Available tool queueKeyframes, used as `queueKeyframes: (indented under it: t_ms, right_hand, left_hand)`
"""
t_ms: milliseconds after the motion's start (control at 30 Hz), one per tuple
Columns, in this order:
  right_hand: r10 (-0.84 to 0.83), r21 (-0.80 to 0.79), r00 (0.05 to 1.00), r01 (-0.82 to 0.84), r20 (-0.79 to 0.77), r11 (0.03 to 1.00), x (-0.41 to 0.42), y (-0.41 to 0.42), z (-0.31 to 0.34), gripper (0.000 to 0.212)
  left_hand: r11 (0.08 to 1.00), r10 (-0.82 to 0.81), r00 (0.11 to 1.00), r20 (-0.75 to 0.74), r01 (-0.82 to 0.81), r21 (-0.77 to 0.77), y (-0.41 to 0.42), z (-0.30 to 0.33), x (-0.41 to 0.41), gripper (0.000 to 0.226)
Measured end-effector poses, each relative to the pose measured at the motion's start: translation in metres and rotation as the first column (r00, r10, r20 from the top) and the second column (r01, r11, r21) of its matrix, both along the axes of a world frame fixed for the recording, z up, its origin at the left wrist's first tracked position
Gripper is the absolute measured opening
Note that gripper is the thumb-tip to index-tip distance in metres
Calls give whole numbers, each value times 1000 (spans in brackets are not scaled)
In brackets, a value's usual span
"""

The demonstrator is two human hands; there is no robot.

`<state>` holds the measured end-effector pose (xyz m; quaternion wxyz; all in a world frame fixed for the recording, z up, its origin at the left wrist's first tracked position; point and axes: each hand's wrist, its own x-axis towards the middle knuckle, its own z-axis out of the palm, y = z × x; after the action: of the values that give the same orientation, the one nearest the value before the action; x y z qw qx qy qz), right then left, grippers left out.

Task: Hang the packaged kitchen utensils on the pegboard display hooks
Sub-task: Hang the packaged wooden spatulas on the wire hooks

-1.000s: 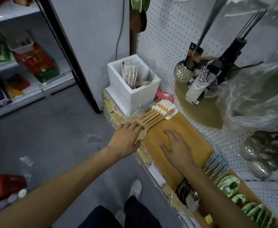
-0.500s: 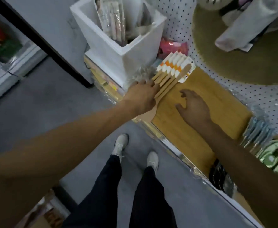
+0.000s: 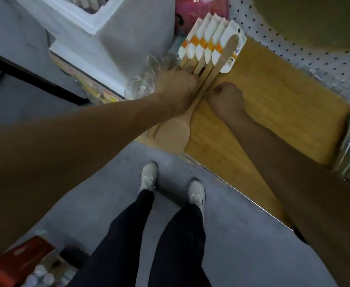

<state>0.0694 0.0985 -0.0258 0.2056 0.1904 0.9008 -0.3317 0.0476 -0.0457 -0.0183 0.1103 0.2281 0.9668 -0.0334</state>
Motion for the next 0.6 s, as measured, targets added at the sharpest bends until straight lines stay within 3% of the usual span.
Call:
queueKeyframes:
  t_ms: [133, 333, 467, 600]
  right_hand:
    - [-173, -192, 984, 177, 40, 965, -10, -10, -13, 20]
    - [-293, -307, 949, 315, 116, 898, -10, -14, -15, 12]
    - [-318, -357, 938, 346, 135, 868, 7, -8, -4, 11]
    - [-290, -382, 945, 327, 153, 864, 32, -3, 21, 15]
  left_hand:
    - [998, 29, 999, -28, -31, -51, 7, -10, -3, 32]
    - [995, 57, 998, 40, -53, -86, 17, -15, -5, 40]
    - [992, 85, 989, 119, -95, 86, 11, -5, 10, 36]
    - [929, 180, 945, 274, -255, 270, 0, 9, 37, 33]
